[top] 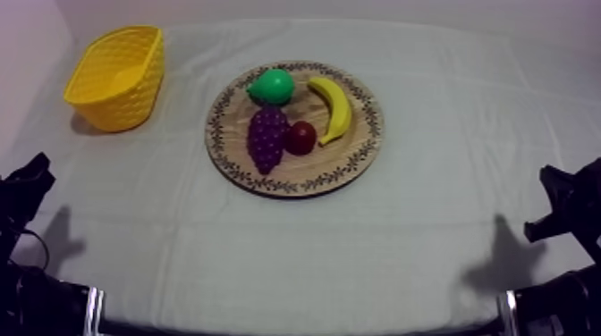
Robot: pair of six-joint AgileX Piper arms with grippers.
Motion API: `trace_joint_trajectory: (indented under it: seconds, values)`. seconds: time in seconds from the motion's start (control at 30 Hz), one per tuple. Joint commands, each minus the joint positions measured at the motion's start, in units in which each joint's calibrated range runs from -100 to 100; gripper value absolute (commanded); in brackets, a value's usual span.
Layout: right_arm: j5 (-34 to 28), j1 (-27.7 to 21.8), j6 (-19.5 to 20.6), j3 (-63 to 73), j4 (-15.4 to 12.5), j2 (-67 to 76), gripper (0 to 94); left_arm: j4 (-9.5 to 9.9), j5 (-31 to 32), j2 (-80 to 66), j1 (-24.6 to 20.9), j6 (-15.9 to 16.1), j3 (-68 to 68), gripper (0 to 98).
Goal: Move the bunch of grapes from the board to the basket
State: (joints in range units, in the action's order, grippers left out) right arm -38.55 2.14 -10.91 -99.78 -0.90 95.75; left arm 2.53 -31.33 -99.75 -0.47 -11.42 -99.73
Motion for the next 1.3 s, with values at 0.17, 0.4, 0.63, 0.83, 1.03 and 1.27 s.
trace_joint_trajectory:
  seconds: [0.17,0.4,0.63,0.83,1.03,1.27]
  values:
    - [0.01,0.01,-0.01,0.00,-0.01,0.00,0.3,0.04,-0.04,0.00,0.00,0.02,-0.05,0.1]
    - [0.01,0.01,-0.01,0.00,-0.01,0.00,0.3,0.04,-0.04,0.00,0.00,0.01,-0.05,0.1]
    - [0.01,0.01,-0.01,0.00,-0.01,0.00,0.3,0.04,-0.04,0.00,0.47,0.09,-0.05,0.1]
    - [0.01,0.01,-0.01,0.00,-0.01,0.00,0.3,0.41,-8.24,0.08,3.06,1.87,2.93,0.1]
    - [0.01,0.01,0.00,0.00,-0.01,0.00,0.3,-0.03,-12.43,8.82,5.84,2.06,6.79,0.0]
    - [0.01,0.01,0.00,0.00,-0.01,0.00,0.3,-3.58,-16.11,22.75,7.47,2.66,16.89,0.0]
